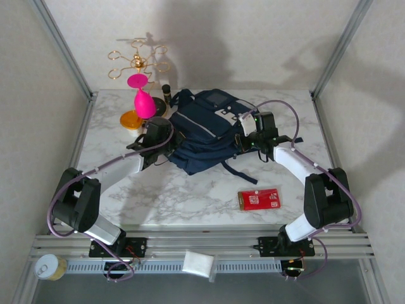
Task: Pack the student bag
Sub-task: Zip the student bag at the center of the table, then unzip the student bag at the center of the table.
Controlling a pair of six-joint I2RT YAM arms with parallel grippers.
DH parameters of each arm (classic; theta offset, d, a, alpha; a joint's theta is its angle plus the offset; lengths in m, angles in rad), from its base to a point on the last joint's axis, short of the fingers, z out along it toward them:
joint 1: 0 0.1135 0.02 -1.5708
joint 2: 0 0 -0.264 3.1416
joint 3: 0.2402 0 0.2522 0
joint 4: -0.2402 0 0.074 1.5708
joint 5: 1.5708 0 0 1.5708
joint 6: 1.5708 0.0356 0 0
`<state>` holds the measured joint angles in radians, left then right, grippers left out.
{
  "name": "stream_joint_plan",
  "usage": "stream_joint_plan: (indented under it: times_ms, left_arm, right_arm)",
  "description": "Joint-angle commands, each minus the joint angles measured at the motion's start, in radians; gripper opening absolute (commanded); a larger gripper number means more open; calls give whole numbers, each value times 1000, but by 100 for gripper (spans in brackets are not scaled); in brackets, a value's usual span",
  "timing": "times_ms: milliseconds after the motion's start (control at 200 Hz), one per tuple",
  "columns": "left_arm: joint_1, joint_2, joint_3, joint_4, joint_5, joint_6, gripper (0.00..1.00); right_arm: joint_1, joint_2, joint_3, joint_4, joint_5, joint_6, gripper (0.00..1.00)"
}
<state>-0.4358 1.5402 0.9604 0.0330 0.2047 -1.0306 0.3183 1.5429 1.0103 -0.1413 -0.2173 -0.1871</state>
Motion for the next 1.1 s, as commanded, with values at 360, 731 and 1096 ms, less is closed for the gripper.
stream_joint_plan:
  times_ms: [360,731,1096]
  left_arm:
    - [-1,-55,11,-54,-64,94,32]
    - [-204,-42,30,7,-128,-22,46]
    - [-300,71,120,55,-186,-23,56]
  right_arm:
    - [-18,-157,-19,-18,-87,387,56]
    - [-4,118,180,-91,-154,759,62]
    - [14,254,282,-153,-143,761,68]
